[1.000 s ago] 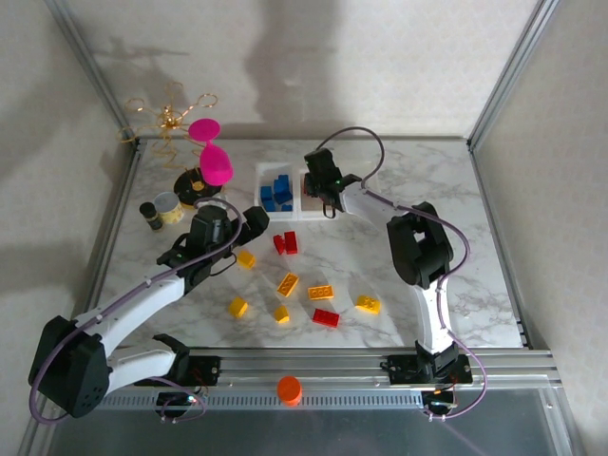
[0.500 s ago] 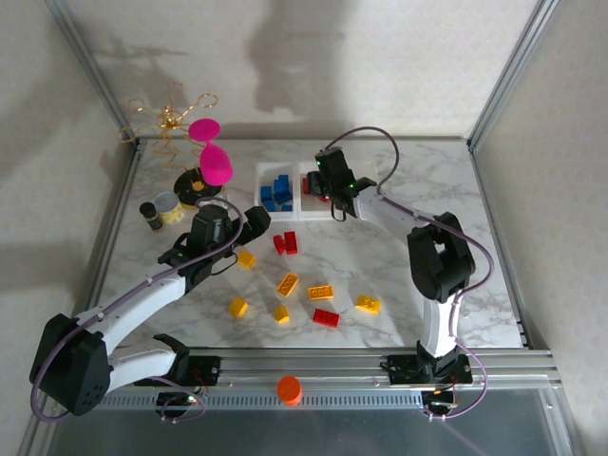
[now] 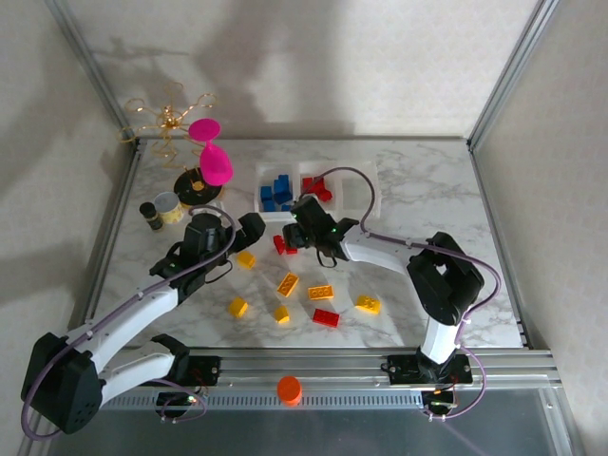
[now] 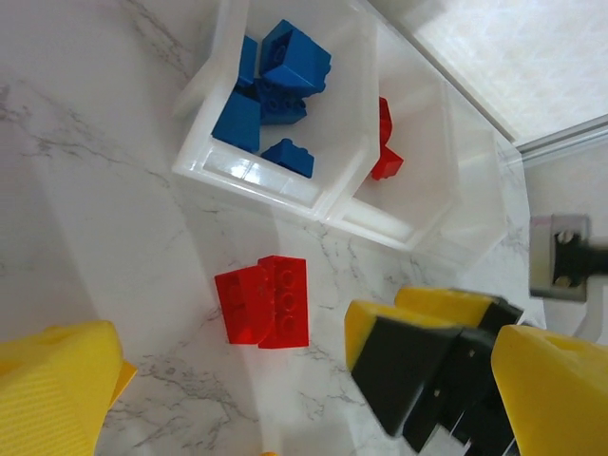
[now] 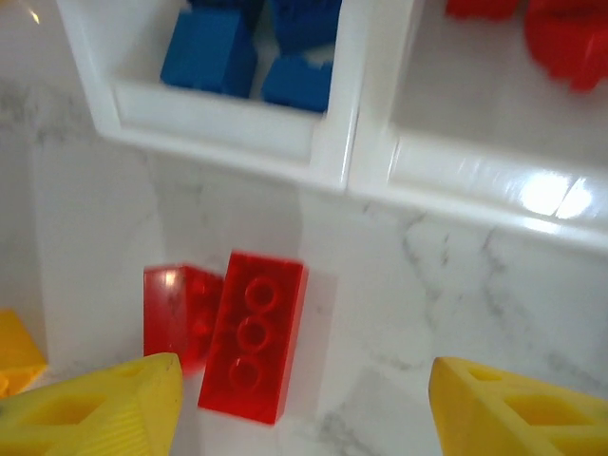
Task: Sort the legos into containers by color
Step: Pick up the lego from the center of the table.
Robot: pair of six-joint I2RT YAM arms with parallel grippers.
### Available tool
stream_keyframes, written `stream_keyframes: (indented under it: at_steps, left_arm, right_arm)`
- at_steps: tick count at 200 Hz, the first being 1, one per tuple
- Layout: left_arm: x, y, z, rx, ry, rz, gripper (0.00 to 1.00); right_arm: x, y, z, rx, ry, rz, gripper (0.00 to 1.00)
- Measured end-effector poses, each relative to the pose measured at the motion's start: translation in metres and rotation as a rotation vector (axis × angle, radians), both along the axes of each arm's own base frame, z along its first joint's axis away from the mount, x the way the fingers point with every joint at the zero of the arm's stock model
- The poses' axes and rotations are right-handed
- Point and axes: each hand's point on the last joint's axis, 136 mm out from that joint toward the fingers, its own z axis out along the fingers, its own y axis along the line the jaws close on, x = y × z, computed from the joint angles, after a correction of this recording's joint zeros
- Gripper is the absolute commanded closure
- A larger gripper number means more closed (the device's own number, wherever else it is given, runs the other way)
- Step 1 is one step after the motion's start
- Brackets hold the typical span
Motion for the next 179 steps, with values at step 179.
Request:
stream_keyframes:
  at_steps: [179]
  left_arm:
    - [-0.016, 0.016, -0.028, 0.018, 0.063, 0.061, 0.00]
  right_arm:
    - [-0.017, 0.024, -0.065, -0.092, 0.075, 0.015, 0.46]
